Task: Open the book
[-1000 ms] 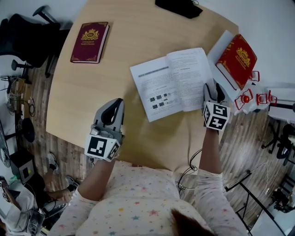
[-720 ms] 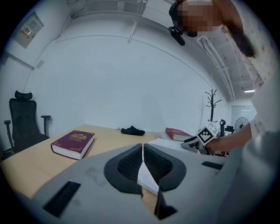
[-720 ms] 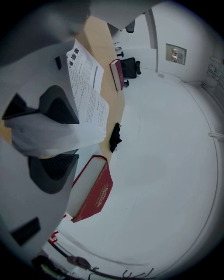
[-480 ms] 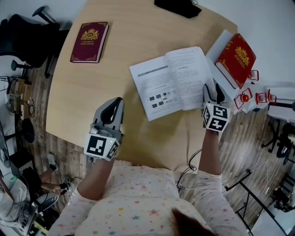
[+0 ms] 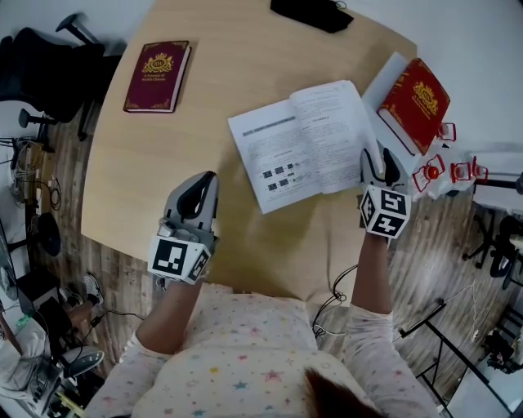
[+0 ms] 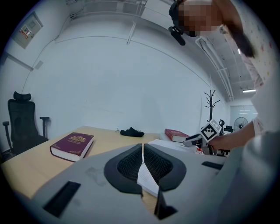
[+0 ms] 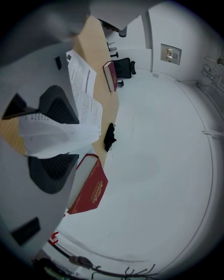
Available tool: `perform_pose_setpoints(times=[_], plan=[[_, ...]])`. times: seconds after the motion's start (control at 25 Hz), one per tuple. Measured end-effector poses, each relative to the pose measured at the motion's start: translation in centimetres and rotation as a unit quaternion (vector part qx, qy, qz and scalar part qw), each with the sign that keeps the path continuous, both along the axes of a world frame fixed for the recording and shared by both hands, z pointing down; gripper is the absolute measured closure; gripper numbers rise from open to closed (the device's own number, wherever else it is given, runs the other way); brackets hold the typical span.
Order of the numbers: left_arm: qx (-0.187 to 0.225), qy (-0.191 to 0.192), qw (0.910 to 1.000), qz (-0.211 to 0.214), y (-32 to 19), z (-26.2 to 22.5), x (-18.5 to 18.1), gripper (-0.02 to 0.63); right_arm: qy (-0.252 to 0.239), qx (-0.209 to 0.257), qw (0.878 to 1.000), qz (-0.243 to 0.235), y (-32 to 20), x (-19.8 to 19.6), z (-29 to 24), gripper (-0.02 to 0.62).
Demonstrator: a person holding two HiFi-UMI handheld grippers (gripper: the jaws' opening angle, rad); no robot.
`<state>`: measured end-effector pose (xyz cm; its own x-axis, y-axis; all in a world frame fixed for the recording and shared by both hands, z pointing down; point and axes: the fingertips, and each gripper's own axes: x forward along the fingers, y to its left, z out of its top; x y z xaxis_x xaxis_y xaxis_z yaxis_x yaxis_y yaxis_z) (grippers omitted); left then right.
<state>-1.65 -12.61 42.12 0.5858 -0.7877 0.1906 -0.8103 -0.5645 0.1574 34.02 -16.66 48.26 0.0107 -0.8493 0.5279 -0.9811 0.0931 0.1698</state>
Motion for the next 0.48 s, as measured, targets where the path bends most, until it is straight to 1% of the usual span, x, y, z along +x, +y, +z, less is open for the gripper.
perform_pose_setpoints(times=[0.12,0.16,0.2,0.32,0.4,0.48], plan=[[0.004,0.003,1.0,0.001,0.0,-0.4,0.0,0.584,-0.004,0.005,1.0,-0.002,0.1,-0.3,-0.6,0.38],[0.006,0.003,1.0,0.001,0.0,-0.5,0.1,0.584,-0.008,0.006,1.0,-0.002,0.2,-0.3,-0.7,0.39],[0.008,0.004,1.0,0.002,0.0,-0.7,0.1,0.584,-0.013,0.006,1.0,-0.001,0.3,-0.3,-0.9,0.418],[0.013,0.007,0.9999,0.002,0.1,-1.2,-0.1,0.584,-0.021,0.01,1.0,0.002,0.5,-0.3,-1.3,0.461],[0.015,0.008,0.9999,0.004,0.1,-1.5,-0.2,0.584,-0.018,0.017,1.0,0.006,0.7,-0.2,-1.8,0.519],[0.016,0.009,0.9998,0.005,0.2,-1.6,-0.2,0.584,-0.018,0.021,1.0,0.009,0.9,-0.4,-2.2,0.562]])
